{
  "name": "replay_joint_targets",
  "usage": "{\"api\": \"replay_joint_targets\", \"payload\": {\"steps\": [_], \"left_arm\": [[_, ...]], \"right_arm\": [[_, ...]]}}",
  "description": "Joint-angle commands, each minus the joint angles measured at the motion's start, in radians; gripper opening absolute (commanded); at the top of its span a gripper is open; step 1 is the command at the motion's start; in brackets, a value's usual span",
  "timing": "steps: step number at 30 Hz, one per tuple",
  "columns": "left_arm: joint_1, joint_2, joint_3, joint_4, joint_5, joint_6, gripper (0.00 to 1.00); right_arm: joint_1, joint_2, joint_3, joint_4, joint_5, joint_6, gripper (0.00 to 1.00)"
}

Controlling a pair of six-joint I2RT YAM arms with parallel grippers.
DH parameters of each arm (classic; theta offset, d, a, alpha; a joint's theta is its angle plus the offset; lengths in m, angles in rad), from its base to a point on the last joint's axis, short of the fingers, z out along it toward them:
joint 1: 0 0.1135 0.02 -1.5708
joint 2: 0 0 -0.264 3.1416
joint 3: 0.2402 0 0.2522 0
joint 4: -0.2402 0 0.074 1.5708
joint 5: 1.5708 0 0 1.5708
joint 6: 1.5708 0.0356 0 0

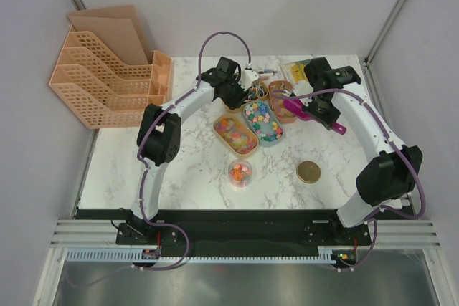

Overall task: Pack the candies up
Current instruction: Move the storage box to the center of the board.

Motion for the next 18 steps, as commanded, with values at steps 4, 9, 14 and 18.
{"api": "replay_joint_targets", "payload": {"steps": [4,9,14,18], "left_arm": [[-0.010,0.045,0.038,-0.022,0.003,0.039,0.50],[-0.012,0.068,0.049,-0.027,0.003,0.039,0.49],[-0.012,0.062,0.043,-0.031,0.015,0.047,0.39],[-0.012,0.017,0.004,-0.033,0.029,0.087,0.20]], "right_arm": [[-0.003,-0.001,-0.007,0.024,-0.023,0.007,0.00],[-0.005,-0.007,-0.005,0.021,-0.014,0.009,0.00],[-0.006,-0.025,-0.030,0.024,-0.011,-0.006,0.00],[-0.014,-0.047,-0.073,0.044,0.006,-0.069,0.00]]}}
